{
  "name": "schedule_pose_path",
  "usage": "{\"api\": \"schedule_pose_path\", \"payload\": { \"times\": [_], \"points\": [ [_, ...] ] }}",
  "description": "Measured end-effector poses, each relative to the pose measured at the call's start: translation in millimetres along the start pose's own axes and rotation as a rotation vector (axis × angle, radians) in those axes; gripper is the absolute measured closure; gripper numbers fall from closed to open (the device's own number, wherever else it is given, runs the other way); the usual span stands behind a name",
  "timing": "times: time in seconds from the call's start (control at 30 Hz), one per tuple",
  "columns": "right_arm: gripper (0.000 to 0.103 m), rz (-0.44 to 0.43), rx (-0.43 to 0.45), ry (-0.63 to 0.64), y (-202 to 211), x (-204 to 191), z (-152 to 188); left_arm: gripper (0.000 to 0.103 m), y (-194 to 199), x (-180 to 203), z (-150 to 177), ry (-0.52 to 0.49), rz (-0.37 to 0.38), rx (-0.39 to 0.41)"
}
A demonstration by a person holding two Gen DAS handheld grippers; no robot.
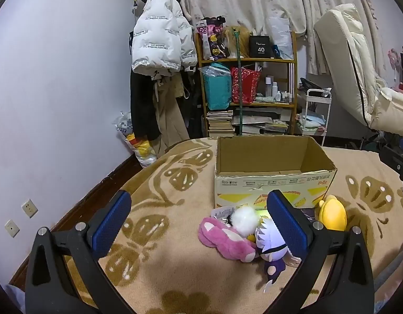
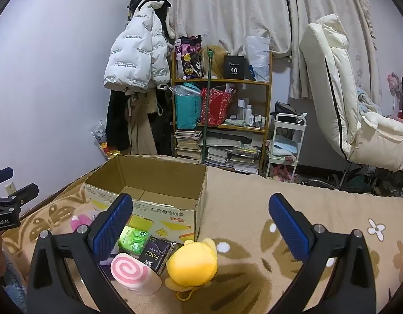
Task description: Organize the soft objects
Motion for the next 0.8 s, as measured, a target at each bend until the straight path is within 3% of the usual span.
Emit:
{"api": "schedule_pose_path", "payload": {
  "times": [0.8],
  "points": [
    [0.0, -0.006, -0.003, 0.002, -2, -5, 1, 0.001, -6, 2, 3, 0.007, 0.006, -0.016]
  ]
}}
Point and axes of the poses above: each gripper's, at about its wrist camera, not at the fingertips, and y roughly against the way its jaws point, x to its right, z to its underside, the point moved 3 cm from there along -y, roughly the way its jaws point, and after that the axes turned 6 degrees about y, right-handed, at the moved point
